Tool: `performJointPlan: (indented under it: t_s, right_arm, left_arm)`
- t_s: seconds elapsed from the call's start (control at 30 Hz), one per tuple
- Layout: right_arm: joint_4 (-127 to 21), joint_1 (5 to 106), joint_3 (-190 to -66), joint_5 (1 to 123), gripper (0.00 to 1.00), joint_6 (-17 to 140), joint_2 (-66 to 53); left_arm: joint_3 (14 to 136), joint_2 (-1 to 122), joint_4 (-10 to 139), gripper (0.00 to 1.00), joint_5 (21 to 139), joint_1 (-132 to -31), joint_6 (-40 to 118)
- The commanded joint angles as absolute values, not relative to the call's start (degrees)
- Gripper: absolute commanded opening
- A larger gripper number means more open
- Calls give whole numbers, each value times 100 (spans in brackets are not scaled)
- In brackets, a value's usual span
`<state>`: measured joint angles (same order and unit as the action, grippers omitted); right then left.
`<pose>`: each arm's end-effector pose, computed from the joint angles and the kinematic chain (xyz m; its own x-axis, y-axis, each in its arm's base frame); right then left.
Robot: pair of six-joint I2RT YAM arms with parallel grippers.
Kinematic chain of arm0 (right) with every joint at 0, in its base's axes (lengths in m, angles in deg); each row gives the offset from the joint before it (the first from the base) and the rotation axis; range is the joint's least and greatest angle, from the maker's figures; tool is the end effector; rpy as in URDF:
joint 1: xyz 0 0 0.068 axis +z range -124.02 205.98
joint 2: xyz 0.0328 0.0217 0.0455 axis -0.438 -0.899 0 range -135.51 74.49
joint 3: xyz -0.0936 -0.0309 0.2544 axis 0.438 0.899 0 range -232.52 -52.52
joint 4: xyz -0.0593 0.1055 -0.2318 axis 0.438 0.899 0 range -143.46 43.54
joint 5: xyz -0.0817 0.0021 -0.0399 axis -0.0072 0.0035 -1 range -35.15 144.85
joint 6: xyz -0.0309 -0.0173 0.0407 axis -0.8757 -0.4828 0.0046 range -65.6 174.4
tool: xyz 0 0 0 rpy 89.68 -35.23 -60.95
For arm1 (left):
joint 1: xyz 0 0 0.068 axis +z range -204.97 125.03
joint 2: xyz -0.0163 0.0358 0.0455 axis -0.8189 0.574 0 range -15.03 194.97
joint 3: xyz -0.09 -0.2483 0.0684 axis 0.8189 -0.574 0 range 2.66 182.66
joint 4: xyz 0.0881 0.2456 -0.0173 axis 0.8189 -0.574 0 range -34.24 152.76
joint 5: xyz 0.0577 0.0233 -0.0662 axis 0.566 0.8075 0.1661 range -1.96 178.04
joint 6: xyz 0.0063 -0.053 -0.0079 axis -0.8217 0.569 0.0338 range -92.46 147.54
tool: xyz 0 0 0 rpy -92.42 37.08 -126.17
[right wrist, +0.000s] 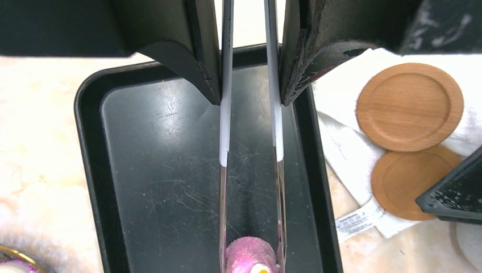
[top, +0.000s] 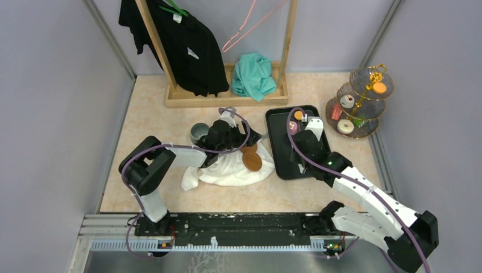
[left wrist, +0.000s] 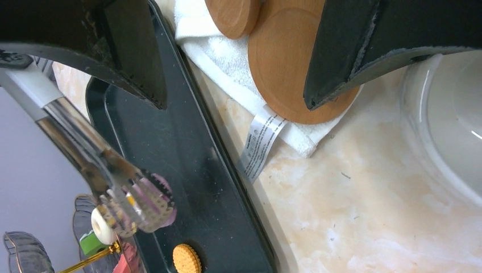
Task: Serve the afternoon tea
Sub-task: Pick up the desert from the tray.
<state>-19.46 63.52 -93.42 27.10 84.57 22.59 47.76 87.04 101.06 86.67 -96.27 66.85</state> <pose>0.1557 0.0989 0.2588 -0.6244 0.0811 -0.7769 0.0412 0.9966 0.0710 0.2719 -0.2400 0.1638 -0.6148 -0.3030 -0.7282 0.3715 0.7032 -0.6062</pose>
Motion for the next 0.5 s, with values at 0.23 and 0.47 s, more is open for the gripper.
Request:
performJointPlan:
  t_s: [0.23,0.47]
  right_arm:
    - [-976,7200,-10493,1207,0,9242,2685]
    - [-267,7256,-11145,518,0,9581,2794]
  left_arm:
    - [4234,8236,10255,94,8586,-9584,6797]
    - [3905,7919,10187,94,8631,-9584,6776]
